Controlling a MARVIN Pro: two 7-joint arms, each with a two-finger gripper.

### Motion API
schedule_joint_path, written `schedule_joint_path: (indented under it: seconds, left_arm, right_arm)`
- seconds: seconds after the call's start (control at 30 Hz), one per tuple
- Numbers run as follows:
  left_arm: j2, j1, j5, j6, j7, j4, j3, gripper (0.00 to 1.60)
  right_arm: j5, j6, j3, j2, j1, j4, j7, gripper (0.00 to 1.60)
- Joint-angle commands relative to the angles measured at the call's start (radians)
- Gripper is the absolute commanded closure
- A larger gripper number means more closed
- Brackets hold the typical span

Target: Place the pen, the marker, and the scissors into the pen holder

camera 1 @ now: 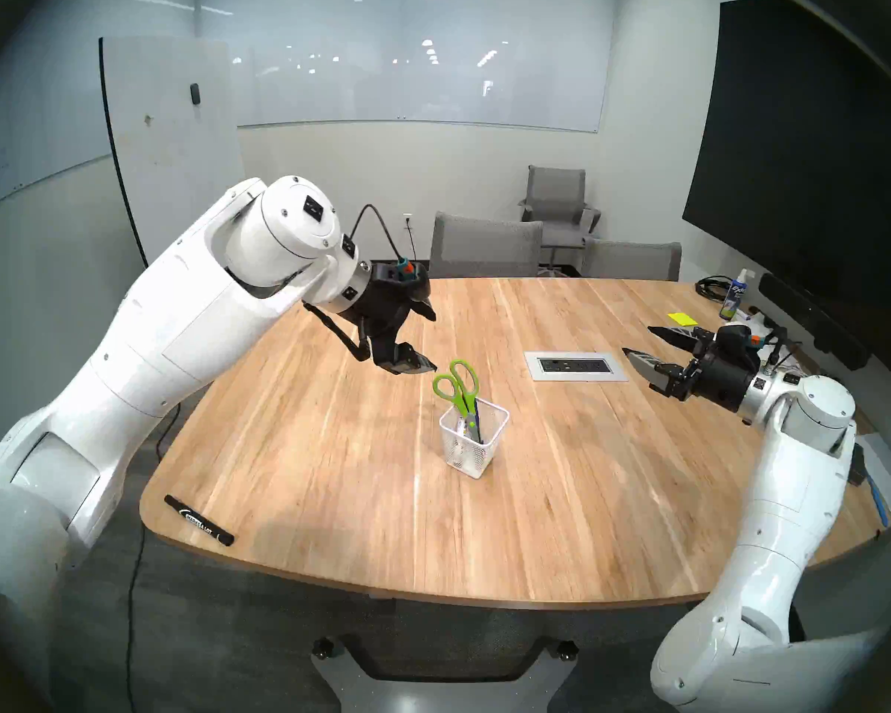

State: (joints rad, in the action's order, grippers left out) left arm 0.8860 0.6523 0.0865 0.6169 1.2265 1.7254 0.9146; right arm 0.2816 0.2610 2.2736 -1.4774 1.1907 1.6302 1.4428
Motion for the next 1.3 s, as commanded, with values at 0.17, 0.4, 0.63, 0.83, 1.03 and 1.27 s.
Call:
schedule_joint_path:
  seconds: [0.17, 0.4, 0.63, 0.83, 1.03, 1.27]
  left_arm:
    - [-0.185, 0.194, -0.139, 0.099, 0.015, 0.185, 0.114, 0.15]
    - [-0.265, 0.288, -0.191, 0.149, -0.039, 0.236, 0.160, 0.19]
    - [-0.353, 0.394, -0.236, 0.176, -0.093, 0.260, 0.236, 0.23]
    - [-0.421, 0.475, -0.278, 0.178, -0.114, 0.281, 0.282, 0.29]
    - [-0.497, 0.563, -0.322, 0.174, -0.128, 0.300, 0.325, 0.30]
    - [-0.578, 0.659, -0.355, 0.176, -0.133, 0.306, 0.370, 0.33]
  right_arm:
    - [-0.007, 0.000, -0.002, 0.000, -0.013, 0.012, 0.001, 0.00]
    - [-0.006, -0.001, -0.002, 0.000, -0.013, 0.011, 0.001, 0.00]
    - [-0.006, -0.001, -0.002, 0.000, -0.013, 0.011, 0.001, 0.00]
    - [-0.006, -0.001, -0.002, 0.000, -0.013, 0.011, 0.001, 0.00]
    - [-0.006, -0.001, -0.002, 0.000, -0.013, 0.011, 0.001, 0.00]
    - [-0.006, -0.001, -0.002, 0.000, -0.013, 0.011, 0.001, 0.00]
